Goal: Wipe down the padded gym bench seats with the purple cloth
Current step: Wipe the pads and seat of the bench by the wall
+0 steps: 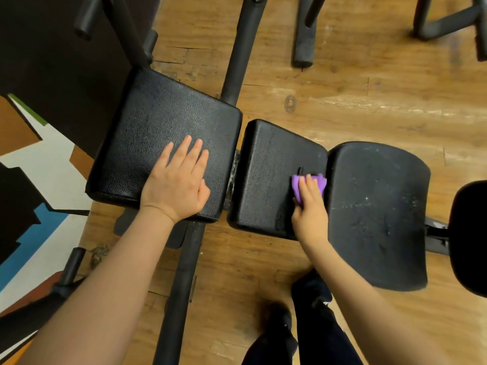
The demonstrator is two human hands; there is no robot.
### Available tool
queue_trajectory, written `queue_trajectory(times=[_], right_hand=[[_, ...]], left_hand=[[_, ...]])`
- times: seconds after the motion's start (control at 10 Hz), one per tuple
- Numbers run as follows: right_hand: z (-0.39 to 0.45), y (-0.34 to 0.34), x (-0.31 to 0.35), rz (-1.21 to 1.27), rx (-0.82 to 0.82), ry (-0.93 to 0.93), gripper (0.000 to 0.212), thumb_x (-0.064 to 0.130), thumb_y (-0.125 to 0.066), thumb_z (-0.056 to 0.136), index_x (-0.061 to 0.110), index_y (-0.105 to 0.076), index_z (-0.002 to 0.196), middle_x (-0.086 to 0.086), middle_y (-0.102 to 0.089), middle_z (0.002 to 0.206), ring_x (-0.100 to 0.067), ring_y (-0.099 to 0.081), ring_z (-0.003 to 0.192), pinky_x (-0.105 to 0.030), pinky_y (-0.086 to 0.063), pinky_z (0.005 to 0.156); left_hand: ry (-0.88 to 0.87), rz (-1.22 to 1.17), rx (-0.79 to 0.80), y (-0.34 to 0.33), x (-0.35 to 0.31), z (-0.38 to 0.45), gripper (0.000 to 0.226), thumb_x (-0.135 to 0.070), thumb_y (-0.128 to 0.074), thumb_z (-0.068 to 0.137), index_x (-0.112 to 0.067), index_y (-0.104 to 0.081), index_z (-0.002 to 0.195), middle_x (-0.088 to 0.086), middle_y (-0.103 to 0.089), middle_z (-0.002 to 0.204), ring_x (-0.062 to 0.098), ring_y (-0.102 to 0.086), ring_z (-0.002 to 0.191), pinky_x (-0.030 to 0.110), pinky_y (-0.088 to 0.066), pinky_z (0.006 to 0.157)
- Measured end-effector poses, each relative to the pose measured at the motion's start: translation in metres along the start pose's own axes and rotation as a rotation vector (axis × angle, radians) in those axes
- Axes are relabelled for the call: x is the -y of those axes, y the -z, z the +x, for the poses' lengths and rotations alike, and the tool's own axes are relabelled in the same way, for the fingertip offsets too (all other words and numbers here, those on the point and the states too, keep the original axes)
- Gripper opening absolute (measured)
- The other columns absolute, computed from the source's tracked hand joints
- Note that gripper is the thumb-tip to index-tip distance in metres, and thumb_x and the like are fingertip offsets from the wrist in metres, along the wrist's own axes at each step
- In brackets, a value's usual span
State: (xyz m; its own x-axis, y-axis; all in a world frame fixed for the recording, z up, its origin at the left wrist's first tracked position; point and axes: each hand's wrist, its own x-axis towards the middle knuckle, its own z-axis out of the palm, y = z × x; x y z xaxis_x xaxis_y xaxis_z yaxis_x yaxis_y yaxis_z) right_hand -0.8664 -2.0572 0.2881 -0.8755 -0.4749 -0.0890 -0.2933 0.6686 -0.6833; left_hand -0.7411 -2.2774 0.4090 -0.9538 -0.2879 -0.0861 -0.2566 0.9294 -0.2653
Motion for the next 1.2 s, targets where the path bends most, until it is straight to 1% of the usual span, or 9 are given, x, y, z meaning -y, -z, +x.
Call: queue_trajectory(times=[0.3, 0.5, 0.6, 0.7, 0.8, 0.9, 1.0, 1.1, 1.2], right_hand=[[-0.070, -0.003, -0.015, 0.029, 0.034, -0.020, 0.061, -0.020, -0.053, 0.075, 0.000, -0.048, 0.133, -0.014, -0.041, 0.143, -0.026, -0.029, 0.136, -0.004, -0.004, 0.108], [-0.022, 0.006, -0.016, 0.043, 0.036, 0.000, 0.055, -0.016, -0.051, 0.080, -0.002, -0.047, 0.133, -0.018, -0.038, 0.144, -0.025, -0.027, 0.137, -0.020, -0.013, 0.110], [0.036, 0.020, -0.008, 0.058, 0.038, -0.063, 0.052, -0.011, -0.047, 0.085, -0.001, -0.043, 0.136, -0.018, -0.034, 0.147, -0.030, -0.028, 0.139, -0.014, -0.015, 0.104], [0.083, 0.029, 0.002, 0.064, 0.015, -0.158, 0.046, -0.006, -0.044, 0.089, -0.001, -0.045, 0.135, -0.017, -0.041, 0.143, -0.034, -0.032, 0.133, -0.026, -0.024, 0.097], [0.101, 0.022, 0.007, 0.043, -0.025, -0.188, 0.024, -0.006, -0.043, 0.084, -0.001, -0.055, 0.105, -0.020, -0.054, 0.114, -0.040, -0.045, 0.111, -0.028, -0.031, 0.077], [0.103, 0.006, 0.029, 0.020, -0.031, -0.132, 0.025, 0.007, -0.050, 0.088, -0.004, -0.054, 0.111, -0.021, -0.052, 0.118, -0.037, -0.042, 0.118, -0.034, -0.031, 0.097], [0.096, -0.013, 0.078, 0.053, -0.012, 0.026, 0.050, 0.022, -0.053, 0.093, -0.003, -0.043, 0.135, -0.019, -0.038, 0.145, -0.032, -0.025, 0.138, -0.033, -0.012, 0.114], [0.088, -0.026, 0.110, 0.066, 0.018, 0.173, 0.050, 0.020, -0.049, 0.095, -0.001, -0.038, 0.139, -0.018, -0.028, 0.150, -0.033, -0.017, 0.142, -0.032, -0.007, 0.115], [0.086, -0.020, 0.094, 0.060, 0.040, 0.262, 0.046, 0.012, -0.049, 0.095, 0.002, -0.041, 0.139, -0.016, -0.032, 0.149, -0.030, -0.022, 0.141, -0.026, -0.010, 0.113]], left_hand=[[0.009, -0.021, 0.017, 0.001, 0.000, -0.001, 0.061, -0.029, -0.032, 0.082, 0.003, -0.055, 0.128, 0.022, -0.051, 0.137, 0.038, -0.045, 0.129, 0.052, -0.027, 0.107], [0.011, -0.006, 0.013, 0.002, 0.001, -0.001, 0.061, -0.029, -0.032, 0.081, 0.002, -0.057, 0.127, 0.022, -0.053, 0.135, 0.037, -0.047, 0.128, 0.050, -0.026, 0.107], [0.007, -0.007, 0.018, 0.001, 0.002, 0.000, 0.060, -0.028, -0.033, 0.081, 0.002, -0.058, 0.126, 0.021, -0.053, 0.135, 0.037, -0.048, 0.128, 0.049, -0.025, 0.107], [0.007, -0.008, 0.013, 0.000, 0.002, 0.000, 0.060, -0.028, -0.034, 0.080, 0.002, -0.058, 0.126, 0.021, -0.054, 0.134, 0.036, -0.048, 0.127, 0.049, -0.026, 0.107], [0.007, -0.013, 0.003, 0.000, 0.002, 0.000, 0.059, -0.028, -0.035, 0.079, 0.001, -0.059, 0.125, 0.021, -0.055, 0.134, 0.036, -0.049, 0.127, 0.049, -0.026, 0.107], [0.007, -0.014, 0.000, 0.000, 0.001, 0.000, 0.059, -0.028, -0.035, 0.079, 0.001, -0.060, 0.124, 0.021, -0.055, 0.133, 0.036, -0.050, 0.126, 0.049, -0.027, 0.107], [0.002, -0.011, -0.002, -0.001, 0.000, 0.000, 0.059, -0.028, -0.035, 0.079, 0.001, -0.060, 0.124, 0.020, -0.055, 0.133, 0.036, -0.050, 0.126, 0.048, -0.027, 0.107], [0.001, -0.012, 0.003, 0.000, 0.001, 0.000, 0.059, -0.028, -0.036, 0.079, 0.001, -0.059, 0.125, 0.021, -0.055, 0.133, 0.036, -0.050, 0.126, 0.049, -0.027, 0.107], [0.001, -0.019, 0.004, 0.002, 0.001, 0.000, 0.060, -0.028, -0.035, 0.078, 0.002, -0.060, 0.124, 0.021, -0.055, 0.133, 0.036, -0.050, 0.126, 0.049, -0.028, 0.106]])
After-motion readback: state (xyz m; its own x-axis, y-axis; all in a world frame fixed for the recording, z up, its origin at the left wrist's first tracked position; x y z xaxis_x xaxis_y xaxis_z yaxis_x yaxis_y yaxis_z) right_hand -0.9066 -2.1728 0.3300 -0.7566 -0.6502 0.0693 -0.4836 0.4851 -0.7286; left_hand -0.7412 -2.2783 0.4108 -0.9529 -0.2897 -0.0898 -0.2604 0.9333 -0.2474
